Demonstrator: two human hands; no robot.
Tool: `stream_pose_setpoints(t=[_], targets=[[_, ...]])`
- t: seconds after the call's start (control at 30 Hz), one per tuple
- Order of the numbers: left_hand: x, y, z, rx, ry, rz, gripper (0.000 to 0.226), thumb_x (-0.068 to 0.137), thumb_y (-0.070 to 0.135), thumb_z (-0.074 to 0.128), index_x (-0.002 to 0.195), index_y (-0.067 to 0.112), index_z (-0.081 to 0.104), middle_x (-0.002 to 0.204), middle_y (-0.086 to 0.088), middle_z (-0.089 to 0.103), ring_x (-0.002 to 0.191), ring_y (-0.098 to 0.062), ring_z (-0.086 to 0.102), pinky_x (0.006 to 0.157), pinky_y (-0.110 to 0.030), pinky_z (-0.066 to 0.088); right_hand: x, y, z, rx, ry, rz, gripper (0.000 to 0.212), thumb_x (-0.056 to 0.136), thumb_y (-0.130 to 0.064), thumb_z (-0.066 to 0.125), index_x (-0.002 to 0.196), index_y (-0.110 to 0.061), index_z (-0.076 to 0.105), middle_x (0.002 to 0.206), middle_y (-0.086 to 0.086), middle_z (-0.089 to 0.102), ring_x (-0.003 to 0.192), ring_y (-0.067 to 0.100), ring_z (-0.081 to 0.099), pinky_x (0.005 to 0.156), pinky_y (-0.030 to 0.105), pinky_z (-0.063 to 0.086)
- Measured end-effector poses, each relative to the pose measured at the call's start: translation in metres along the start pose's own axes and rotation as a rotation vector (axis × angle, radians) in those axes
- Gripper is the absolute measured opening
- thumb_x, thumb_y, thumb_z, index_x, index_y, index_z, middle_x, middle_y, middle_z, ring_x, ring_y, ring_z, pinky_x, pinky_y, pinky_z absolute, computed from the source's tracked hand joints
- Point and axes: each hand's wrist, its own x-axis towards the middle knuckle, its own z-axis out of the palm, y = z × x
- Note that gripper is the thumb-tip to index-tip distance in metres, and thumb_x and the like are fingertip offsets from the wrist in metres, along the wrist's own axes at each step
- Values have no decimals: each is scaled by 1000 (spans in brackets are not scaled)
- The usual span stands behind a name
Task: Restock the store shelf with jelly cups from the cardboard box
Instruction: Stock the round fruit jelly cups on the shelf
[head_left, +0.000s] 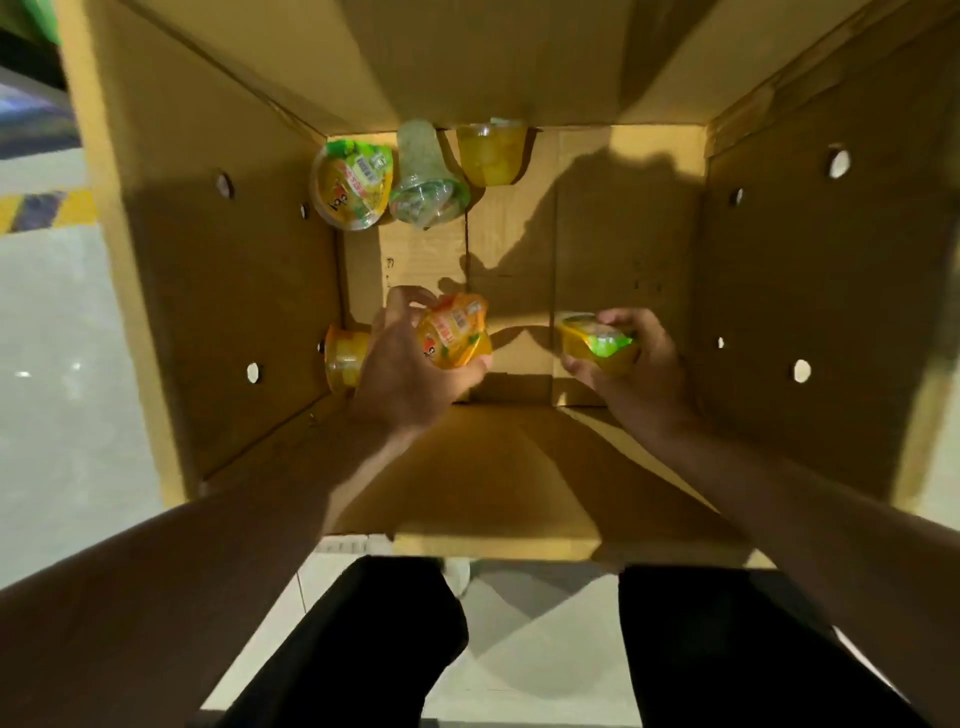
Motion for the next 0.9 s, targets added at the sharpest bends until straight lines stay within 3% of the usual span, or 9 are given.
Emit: stream_pose_setpoints(t=[0.13, 0.27, 0.37, 0.43, 0.53, 0.67, 0.8, 0.9], targets=[[-47, 60, -49, -266, -56, -58, 49, 69, 13, 91, 105, 20, 59, 91, 13, 63, 76, 19, 59, 59, -1, 40, -57, -60, -37, -3, -6, -52, 52, 75, -26, 88, 119, -27, 59, 102, -25, 62, 92, -3, 64, 87, 38, 60], [-108, 129, -120, -432, -75, -36, 51, 62, -2, 91, 103, 14, 66, 91, 16, 68, 80, 12, 64, 65, -4, 45, -133, -131, -82, -21, 39, -127, 56, 73, -31, 90, 120, -28, 60, 110, -12, 70, 99, 10, 70, 87, 41, 60], [-163, 178, -184, -430, -45, 8, 51, 58, 12, 96, 95, 35, 70, 97, 20, 71, 92, 10, 65, 73, -5, 47, -200, -196, -123, -24, 84, -206, 59, 68, -39, 91, 119, -29, 63, 106, -11, 71, 98, 13, 70, 84, 38, 59], [-200, 209, -231, -457, -42, 92, 49, 60, 16, 96, 96, 38, 70, 106, 16, 73, 99, 2, 68, 80, -11, 51, -245, -243, -151, -11, 83, -269, 61, 68, -45, 87, 121, -26, 63, 111, -10, 72, 103, 10, 69, 88, 38, 59], [-258, 256, -308, -488, -53, 188, 51, 66, 10, 93, 109, 29, 71, 110, 13, 74, 100, -1, 69, 81, -15, 53, -313, -312, -194, 99, 39, -260, 54, 72, -24, 91, 117, -31, 63, 115, -12, 73, 108, 9, 69, 95, 43, 57], [-327, 303, -401, -531, -70, 338, 52, 70, 0, 88, 114, 23, 72, 113, 14, 74, 106, -3, 68, 83, -17, 54, -404, -395, -233, 114, 28, -368, 56, 72, -21, 91, 117, -37, 60, 107, -29, 69, 100, -5, 66, 93, 24, 56], [-375, 336, -474, -539, 28, 440, 53, 64, 17, 91, 111, 32, 73, 110, 16, 74, 103, -3, 69, 87, -20, 55, -471, -456, -255, 122, 66, -459, 62, 64, -39, 89, 119, -39, 59, 115, -18, 68, 111, 2, 65, 98, 27, 53], [-415, 362, -532, -546, 77, 523, 52, 63, 28, 89, 111, 36, 71, 109, 22, 72, 104, -2, 67, 88, -25, 54, -521, -500, -272, 156, 105, -533, 60, 67, -30, 92, 117, -38, 61, 115, -26, 66, 109, -4, 63, 88, 9, 46]])
